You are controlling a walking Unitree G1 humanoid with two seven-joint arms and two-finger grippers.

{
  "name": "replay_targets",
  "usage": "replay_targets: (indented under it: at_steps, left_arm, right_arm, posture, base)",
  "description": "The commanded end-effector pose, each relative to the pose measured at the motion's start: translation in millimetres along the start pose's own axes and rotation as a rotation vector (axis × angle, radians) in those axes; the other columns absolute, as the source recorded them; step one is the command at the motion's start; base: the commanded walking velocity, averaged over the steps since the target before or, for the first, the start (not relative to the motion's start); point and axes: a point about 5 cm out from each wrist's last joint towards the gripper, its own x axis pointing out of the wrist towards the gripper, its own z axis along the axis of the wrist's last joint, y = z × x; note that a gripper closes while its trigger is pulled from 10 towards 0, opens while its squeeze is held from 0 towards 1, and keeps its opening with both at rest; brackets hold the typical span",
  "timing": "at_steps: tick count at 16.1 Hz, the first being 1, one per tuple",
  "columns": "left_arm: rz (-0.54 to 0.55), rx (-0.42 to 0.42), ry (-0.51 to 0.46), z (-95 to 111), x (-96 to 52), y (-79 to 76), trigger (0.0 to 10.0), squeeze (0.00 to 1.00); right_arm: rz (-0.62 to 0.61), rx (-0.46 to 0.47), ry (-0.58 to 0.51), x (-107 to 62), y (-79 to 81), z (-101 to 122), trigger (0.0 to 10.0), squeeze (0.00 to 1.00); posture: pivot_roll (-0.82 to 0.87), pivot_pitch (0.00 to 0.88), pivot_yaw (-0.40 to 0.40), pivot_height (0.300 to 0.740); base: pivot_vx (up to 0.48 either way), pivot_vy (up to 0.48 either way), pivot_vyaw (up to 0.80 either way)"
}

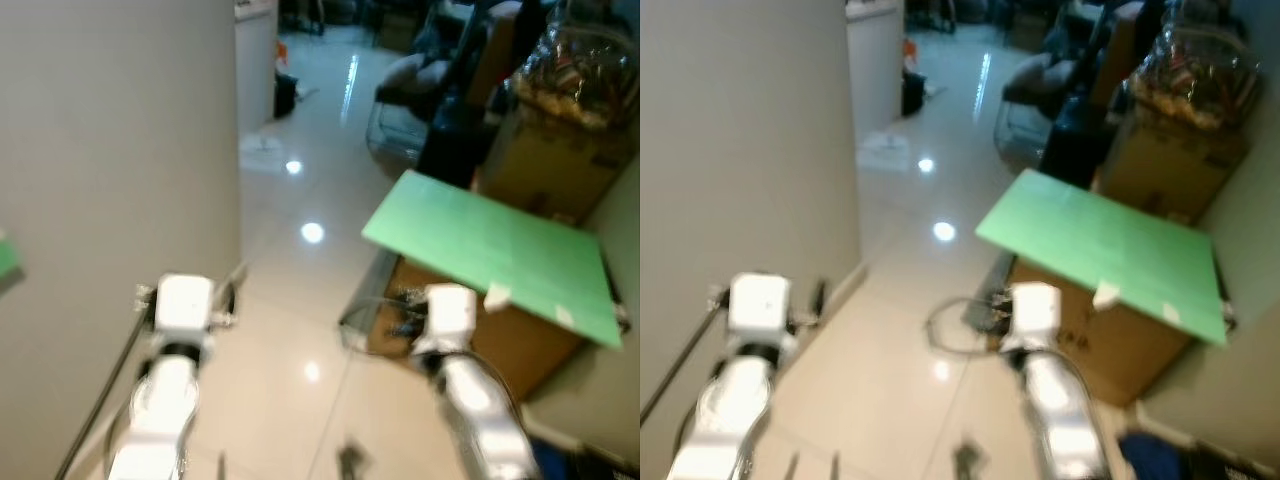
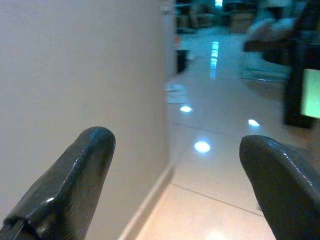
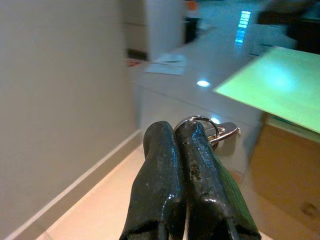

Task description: Hang keys on a hook

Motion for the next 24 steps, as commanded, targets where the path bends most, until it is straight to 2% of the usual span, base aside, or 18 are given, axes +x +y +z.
replay_targets:
  at_steps: [1,2,3,5,7,9,10,13,15,16,17,18,19,20,22,23,24]
  left_arm:
    - [-0.022,-0.029,-0.019,4.9,5.3,-9.6,10.0,0.00]
    - [-0.023,-0.063,-0.015,5.5,9.3,-8.8,10.0,0.00]
    - [-0.026,-0.086,-0.006,4.7,11.8,-9.4,10.0,0.00]
    - [-0.039,-0.068,-0.020,8.5,15.9,-9.0,10.0,0.00]
    - [-0.032,-0.041,-0.038,11.1,18.4,-8.3,10.0,0.00]
    - [0.004,-0.095,-0.069,14.5,14.2,-0.1,10.0,0.00]
    - [0.017,-0.085,-0.056,12.3,12.5,1.8,10.0,0.00]
    - [0.038,-0.016,0.010,-1.0,4.1,1.0,10.0,0.00]
    - [0.066,0.027,0.124,-28.1,-4.3,9.6,10.0,0.00]
    - [0.115,-0.023,0.194,-41.1,-10.8,20.9,10.0,0.00]
    - [0.145,-0.051,0.219,-45.1,-14.1,27.0,10.0,0.00]
    - [0.151,-0.051,0.212,-43.5,-13.2,28.3,10.0,0.00]
    - [0.148,-0.108,0.160,-35.5,-8.6,25.4,10.0,0.00]
    - [0.125,-0.116,0.127,-28.2,-1.6,19.9,10.0,0.00]
    - [0.071,-0.033,0.042,-12.3,8.2,12.5,10.0,0.00]
    - [0.005,-0.036,-0.067,5.0,10.1,5.5,10.0,0.00]
    - [-0.018,0.019,-0.084,8.4,10.0,2.8,10.0,0.00]
  right_arm:
    - [-0.036,-0.042,-0.018,-1.5,-12.7,5.3,0.0,0.09]
    - [-0.060,-0.030,-0.014,0.7,-11.8,4.7,10.0,0.00]
    - [-0.073,-0.022,-0.014,2.2,-11.8,4.9,10.0,0.00]
    - [-0.068,-0.033,-0.051,4.2,-8.6,11.6,10.0,0.00]
    - [-0.096,-0.007,-0.034,5.4,-13.4,8.9,10.0,0.00]
    - [-0.095,-0.002,-0.039,5.6,-13.3,8.3,10.0,0.00]
    - [-0.082,-0.001,-0.040,5.8,-11.4,8.0,10.0,0.00]
    - [-0.052,0.012,-0.029,8.1,-7.5,4.5,10.0,0.00]
    - [-0.060,0.032,-0.050,9.5,-7.2,7.1,10.0,0.02]
    - [-0.072,0.033,-0.049,5.9,-10.5,5.0,10.0,0.04]
    - [-0.076,0.024,-0.046,2.8,-12.5,2.7,10.0,0.04]
    - [-0.073,0.010,-0.045,1.2,-12.5,1.0,10.0,0.04]
    - [-0.070,0.011,-0.046,1.1,-11.9,0.5,10.0,0.05]
    - [-0.058,0.008,-0.056,2.2,-10.3,2.5,10.0,0.07]
    - [-0.033,0.015,-0.062,5.3,-7.9,5.5,10.0,0.08]
    - [-0.023,0.013,-0.065,5.7,-9.4,5.8,10.0,0.08]
    - [-0.017,0.004,-0.061,5.2,-9.6,4.7,10.0,0.08]
  posture:
    - [0.01,0.000,-0.081,0.740]
    - [0.01,0.000,-0.074,0.740]
    - [0.01,0.000,-0.070,0.740]
    - [0.00,0.000,-0.064,0.740]
    - [0.02,0.000,-0.066,0.740]
    - [0.02,0.000,-0.067,0.740]
    - [0.03,0.000,-0.070,0.740]
    - [0.06,0.000,-0.082,0.740]
    - [0.06,0.000,-0.084,0.740]
    - [0.05,0.000,-0.085,0.740]
    - [0.05,0.000,-0.084,0.740]
    - [0.04,0.000,-0.086,0.740]
    - [0.04,0.000,-0.088,0.740]
    - [0.04,0.000,-0.091,0.740]
    - [0.03,0.000,-0.096,0.740]
    - [0.04,0.000,-0.096,0.740]
    - [0.04,0.000,-0.097,0.740]
  base:
    - [0.000,-0.480,0.44]
    - [0.000,0.000,0.00]
    - [0.000,0.000,0.00]
    - [0.000,0.000,0.38]
    - [0.000,0.000,0.72]
    - [0.000,-0.459,0.67]
    - [0.000,-0.431,0.66]
    - [0.000,-0.433,0.65]
    - [0.000,-0.435,0.62]
    - [0.000,-0.439,0.61]
    - [0.000,-0.435,0.61]
    - [0.000,-0.439,0.61]
    - [0.247,-0.409,0.61]
    - [0.000,0.000,0.61]
    - [0.000,0.000,0.61]
    - [0.000,0.000,0.61]
    - [0.000,0.000,0.61]
